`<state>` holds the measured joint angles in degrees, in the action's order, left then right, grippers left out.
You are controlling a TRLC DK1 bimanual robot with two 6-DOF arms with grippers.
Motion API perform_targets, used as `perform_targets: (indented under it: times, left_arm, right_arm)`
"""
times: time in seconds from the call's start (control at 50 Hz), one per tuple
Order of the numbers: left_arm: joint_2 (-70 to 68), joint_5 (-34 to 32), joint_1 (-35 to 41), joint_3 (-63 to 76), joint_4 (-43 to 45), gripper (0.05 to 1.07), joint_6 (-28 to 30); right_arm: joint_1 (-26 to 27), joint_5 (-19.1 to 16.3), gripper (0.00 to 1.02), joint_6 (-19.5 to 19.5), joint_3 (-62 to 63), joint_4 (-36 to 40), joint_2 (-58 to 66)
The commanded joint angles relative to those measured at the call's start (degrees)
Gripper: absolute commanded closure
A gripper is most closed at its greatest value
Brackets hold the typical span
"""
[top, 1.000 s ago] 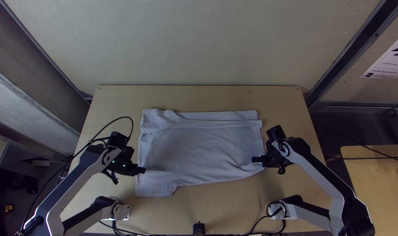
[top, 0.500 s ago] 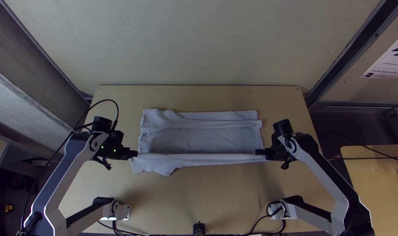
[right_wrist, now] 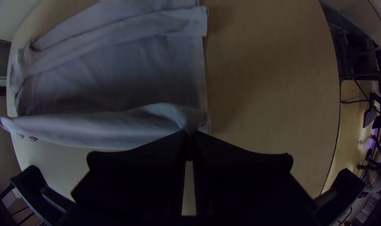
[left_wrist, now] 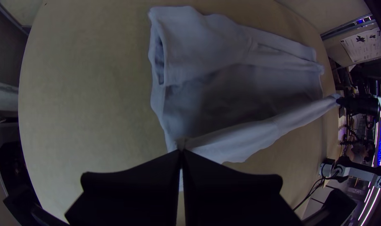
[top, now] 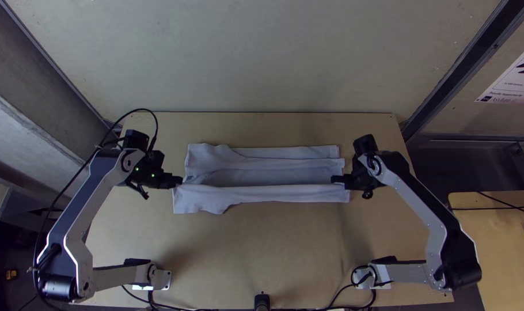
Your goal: Fold the t-shirt
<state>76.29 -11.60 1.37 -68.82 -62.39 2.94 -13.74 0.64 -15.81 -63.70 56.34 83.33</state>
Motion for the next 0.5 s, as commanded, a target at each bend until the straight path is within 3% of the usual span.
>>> perform_targets:
  times: [0.0,0.48]
  left_arm:
    - [3.3,-0.1,-0.4,-4.1,0.1,1.04,1.5]
    - [14.7,0.4,0.6,-15.9,0.0,1.04,2.2]
  right_arm:
    - [0.6,0.9,1.0,0.0,-3.9,-0.2,3.6]
    - [2.3,1.6,1.0,1.8,-15.8,-0.5,14.0]
